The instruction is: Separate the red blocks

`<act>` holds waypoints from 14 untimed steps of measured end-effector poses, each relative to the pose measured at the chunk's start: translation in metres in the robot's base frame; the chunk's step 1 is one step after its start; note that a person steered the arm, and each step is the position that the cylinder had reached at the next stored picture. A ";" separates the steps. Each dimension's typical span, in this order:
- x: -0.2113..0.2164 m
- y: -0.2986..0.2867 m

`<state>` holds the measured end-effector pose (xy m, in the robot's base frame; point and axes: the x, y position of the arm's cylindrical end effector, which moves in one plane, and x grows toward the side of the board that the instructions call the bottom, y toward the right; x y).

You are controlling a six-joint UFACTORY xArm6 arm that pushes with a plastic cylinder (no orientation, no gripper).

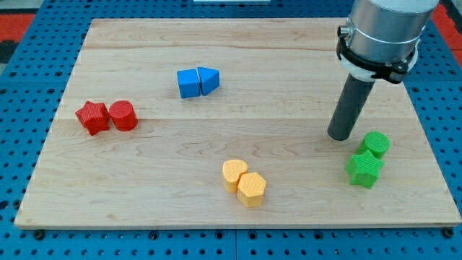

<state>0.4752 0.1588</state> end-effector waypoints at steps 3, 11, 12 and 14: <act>-0.036 -0.018; -0.011 -0.122; 0.015 -0.223; 0.044 -0.449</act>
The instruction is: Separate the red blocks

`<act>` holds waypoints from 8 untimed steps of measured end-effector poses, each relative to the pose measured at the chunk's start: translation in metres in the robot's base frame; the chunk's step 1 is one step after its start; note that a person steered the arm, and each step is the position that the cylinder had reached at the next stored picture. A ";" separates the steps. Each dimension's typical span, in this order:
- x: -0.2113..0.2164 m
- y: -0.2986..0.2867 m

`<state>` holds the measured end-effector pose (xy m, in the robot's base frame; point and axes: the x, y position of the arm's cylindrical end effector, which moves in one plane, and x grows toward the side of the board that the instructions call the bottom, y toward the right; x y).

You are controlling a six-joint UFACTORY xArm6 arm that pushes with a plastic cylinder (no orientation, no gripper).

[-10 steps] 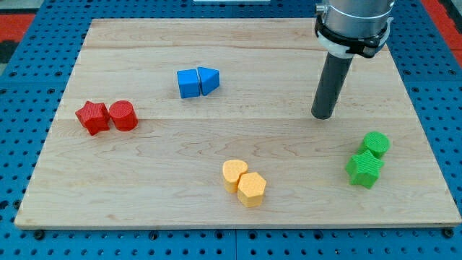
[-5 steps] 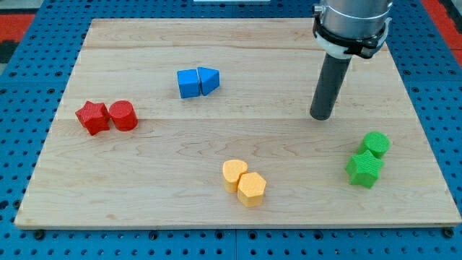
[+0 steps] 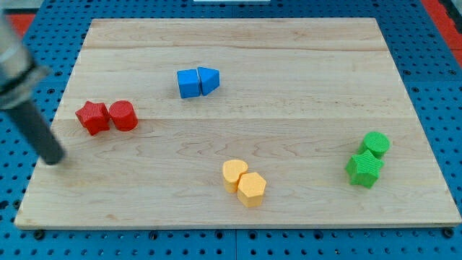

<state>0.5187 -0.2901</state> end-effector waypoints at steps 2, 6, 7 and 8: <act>-0.011 -0.014; -0.075 0.102; -0.077 0.153; -0.093 0.189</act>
<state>0.4254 -0.1011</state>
